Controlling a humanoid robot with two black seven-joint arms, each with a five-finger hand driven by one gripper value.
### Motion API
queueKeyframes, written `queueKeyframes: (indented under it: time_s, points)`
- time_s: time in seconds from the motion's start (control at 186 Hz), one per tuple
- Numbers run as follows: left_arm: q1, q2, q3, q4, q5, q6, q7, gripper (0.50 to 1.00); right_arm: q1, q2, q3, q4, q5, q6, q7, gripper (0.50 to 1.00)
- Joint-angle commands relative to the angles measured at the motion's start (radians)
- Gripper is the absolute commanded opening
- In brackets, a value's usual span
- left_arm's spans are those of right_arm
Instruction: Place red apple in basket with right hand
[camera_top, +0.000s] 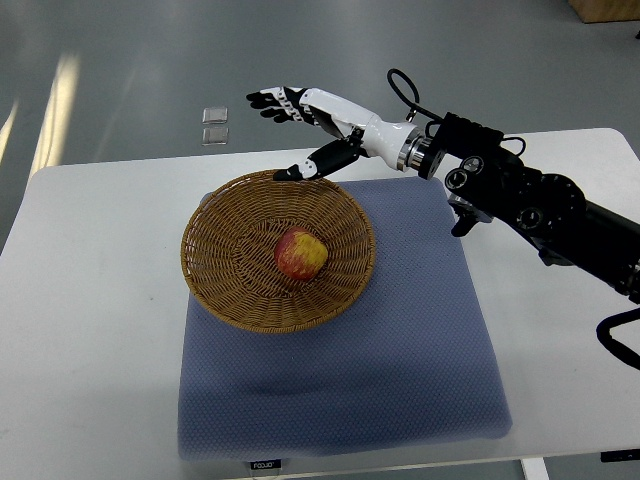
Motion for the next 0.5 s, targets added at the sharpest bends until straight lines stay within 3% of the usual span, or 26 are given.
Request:
queueKeyframes:
  time_s: [0.0,0.205,0.496]
  points:
    - [0.000,0.000,0.000,-0.002,0.000,0.000,0.000,1.000,-0.032,0.000,0.037,-0.045,0.163,-0.009,-0.002,0.913]
    - [0.000,0.000,0.001,-0.008,0.000,0.000,0.000,1.000,-0.080,-0.008,0.042,-0.068,0.464,-0.065,-0.002,0.913]
    - [0.000,0.000,0.001,-0.008,0.000,0.000,0.000,1.000,-0.161,-0.003,0.042,-0.094,0.634,-0.075,-0.002,0.913]
